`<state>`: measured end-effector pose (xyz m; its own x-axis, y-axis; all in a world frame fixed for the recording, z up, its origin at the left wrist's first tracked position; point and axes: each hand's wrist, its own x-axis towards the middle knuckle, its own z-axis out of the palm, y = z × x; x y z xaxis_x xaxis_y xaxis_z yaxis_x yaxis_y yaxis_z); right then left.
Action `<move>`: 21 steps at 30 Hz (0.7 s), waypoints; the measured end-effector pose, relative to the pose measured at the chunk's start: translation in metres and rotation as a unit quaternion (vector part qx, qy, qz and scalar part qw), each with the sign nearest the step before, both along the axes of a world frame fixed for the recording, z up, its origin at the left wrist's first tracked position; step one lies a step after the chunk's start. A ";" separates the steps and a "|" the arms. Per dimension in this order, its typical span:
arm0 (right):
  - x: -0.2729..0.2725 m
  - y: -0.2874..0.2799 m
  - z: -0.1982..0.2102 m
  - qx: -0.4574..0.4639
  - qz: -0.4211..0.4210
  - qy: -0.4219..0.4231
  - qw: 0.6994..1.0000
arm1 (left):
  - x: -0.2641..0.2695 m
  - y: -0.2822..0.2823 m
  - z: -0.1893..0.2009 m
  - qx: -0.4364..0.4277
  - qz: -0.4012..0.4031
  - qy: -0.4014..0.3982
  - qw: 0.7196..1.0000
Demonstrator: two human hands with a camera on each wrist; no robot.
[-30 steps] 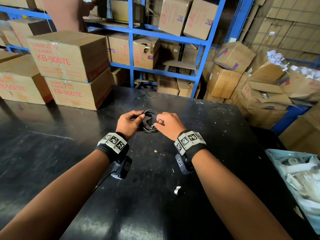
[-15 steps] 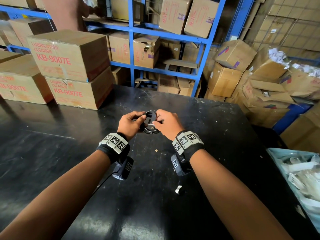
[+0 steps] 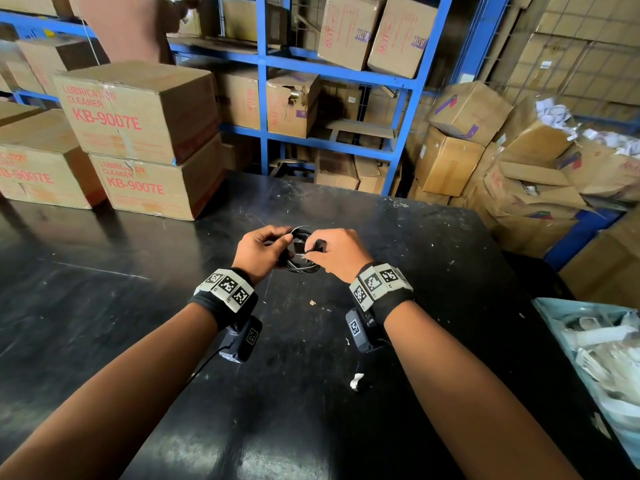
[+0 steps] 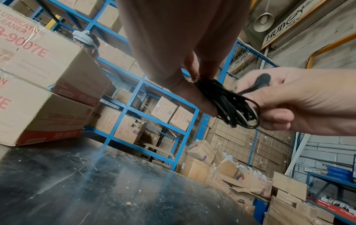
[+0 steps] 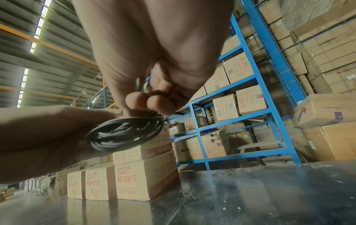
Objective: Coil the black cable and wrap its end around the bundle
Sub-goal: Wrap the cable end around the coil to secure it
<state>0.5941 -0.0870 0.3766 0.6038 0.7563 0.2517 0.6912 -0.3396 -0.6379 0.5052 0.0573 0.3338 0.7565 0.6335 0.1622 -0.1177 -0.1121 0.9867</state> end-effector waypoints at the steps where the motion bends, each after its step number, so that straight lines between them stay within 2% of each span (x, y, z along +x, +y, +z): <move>1: 0.001 0.001 -0.001 0.008 -0.009 0.001 1.000 | -0.001 -0.001 0.000 0.004 -0.005 0.001 1.000; 12: -0.001 0.002 -0.002 -0.059 0.006 0.007 0.998 | -0.002 0.001 -0.006 0.072 0.004 0.003 0.997; 21: -0.007 0.001 -0.006 -0.051 0.016 0.020 0.998 | -0.004 0.005 -0.009 0.084 -0.002 0.018 0.996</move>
